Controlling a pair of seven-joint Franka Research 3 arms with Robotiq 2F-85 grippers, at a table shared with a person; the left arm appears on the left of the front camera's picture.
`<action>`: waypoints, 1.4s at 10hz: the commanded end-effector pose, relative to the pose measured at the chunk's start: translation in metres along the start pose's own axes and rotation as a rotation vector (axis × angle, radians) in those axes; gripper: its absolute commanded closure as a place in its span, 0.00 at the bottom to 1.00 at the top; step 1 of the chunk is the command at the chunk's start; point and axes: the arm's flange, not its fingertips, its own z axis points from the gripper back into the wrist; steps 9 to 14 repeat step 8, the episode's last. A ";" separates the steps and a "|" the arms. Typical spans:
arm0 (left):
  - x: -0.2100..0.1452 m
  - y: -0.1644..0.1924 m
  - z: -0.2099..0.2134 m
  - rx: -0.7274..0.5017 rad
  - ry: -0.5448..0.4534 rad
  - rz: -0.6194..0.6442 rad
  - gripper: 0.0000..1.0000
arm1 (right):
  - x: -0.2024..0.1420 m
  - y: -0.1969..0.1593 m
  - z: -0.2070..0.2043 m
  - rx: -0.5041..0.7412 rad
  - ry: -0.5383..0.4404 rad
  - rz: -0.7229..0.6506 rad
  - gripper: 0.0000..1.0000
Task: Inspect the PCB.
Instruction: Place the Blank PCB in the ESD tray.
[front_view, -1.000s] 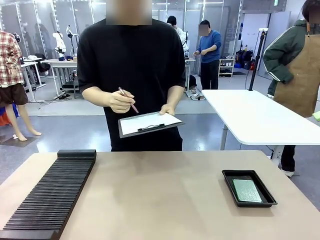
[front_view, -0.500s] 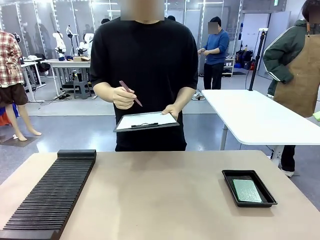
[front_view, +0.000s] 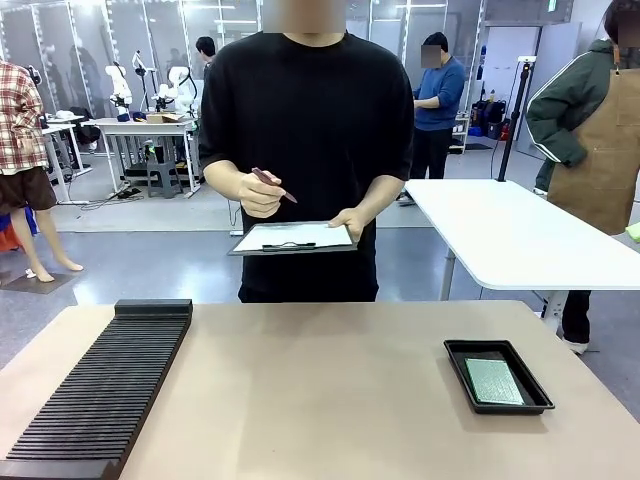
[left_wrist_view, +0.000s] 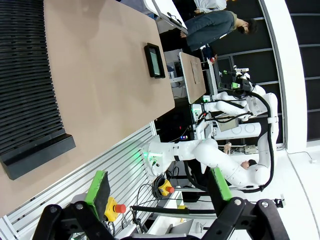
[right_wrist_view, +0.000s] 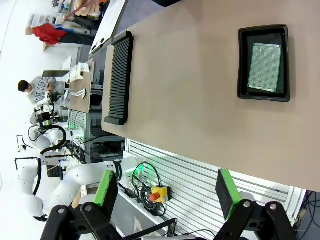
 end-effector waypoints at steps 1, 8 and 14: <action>0.002 -0.001 0.001 0.000 0.002 -0.002 0.00 | 0.000 0.000 0.000 -0.008 0.009 0.012 0.00; 0.002 -0.001 0.001 0.000 0.002 -0.002 0.00 | 0.000 0.000 0.000 -0.008 0.009 0.012 0.00; 0.002 -0.001 0.001 0.000 0.002 -0.002 0.00 | 0.000 0.000 0.000 -0.008 0.009 0.012 0.00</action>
